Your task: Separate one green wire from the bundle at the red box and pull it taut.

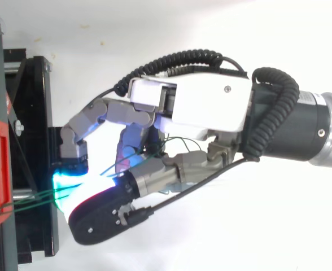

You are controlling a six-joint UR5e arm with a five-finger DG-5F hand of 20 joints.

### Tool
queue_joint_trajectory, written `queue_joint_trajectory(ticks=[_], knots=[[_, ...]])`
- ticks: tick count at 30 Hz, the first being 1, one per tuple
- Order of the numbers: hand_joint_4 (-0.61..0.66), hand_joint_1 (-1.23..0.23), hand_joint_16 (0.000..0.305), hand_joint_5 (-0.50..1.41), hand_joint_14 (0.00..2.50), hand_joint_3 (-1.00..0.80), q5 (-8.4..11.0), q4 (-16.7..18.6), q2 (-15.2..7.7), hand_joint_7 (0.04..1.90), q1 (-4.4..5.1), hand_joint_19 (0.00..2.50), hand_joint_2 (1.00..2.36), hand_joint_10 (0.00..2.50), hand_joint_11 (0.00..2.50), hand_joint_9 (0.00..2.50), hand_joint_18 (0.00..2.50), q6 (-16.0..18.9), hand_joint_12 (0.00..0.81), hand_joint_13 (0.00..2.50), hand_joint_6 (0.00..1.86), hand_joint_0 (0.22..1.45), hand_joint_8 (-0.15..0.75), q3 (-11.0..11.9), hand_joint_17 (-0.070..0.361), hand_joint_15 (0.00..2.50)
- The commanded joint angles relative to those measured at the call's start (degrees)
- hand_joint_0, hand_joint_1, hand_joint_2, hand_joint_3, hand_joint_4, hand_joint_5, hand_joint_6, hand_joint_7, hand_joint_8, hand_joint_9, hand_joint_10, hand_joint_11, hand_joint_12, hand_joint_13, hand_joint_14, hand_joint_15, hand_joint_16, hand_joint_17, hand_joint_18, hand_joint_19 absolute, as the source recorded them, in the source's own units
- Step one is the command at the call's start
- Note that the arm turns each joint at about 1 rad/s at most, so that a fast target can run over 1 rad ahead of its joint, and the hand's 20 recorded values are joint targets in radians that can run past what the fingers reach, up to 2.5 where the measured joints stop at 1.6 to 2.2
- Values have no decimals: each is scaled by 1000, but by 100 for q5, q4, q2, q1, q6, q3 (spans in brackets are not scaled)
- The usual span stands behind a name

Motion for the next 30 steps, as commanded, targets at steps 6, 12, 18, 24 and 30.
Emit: queue_joint_trajectory(ticks=[6, 12, 18, 24, 30], knots=[[166, -515, 60, -206, 49, -346, -45, 1, -4, 930, -77, 566, 1015, 1044, 1357, 1491, 1072, 8, 336, 1890, 880, 605, 273, 0, 136, 1469], [190, -545, 62, -210, 57, -451, -98, 53, 5, 905, -121, 558, 1004, 1112, 1309, 1464, 1087, -45, 353, 1891, 885, 560, 280, 9, 140, 1458], [181, -410, 62, -208, 75, -473, -98, 150, -4, 885, -226, 559, 1002, 1071, 1336, 1481, 1091, -221, 342, 1885, 875, 558, 284, 0, 140, 1451], [168, -474, 61, -207, 64, -390, -98, 185, -4, 906, -235, 567, 1011, 1034, 1347, 1490, 1082, -221, 340, 1885, 870, 605, 273, -70, 137, 1456], [161, -596, 61, -210, 44, -214, -98, 211, -13, 945, -252, 572, 1023, 1147, 1350, 1458, 1090, -221, 340, 1887, 897, 612, 272, -70, 137, 1467]])
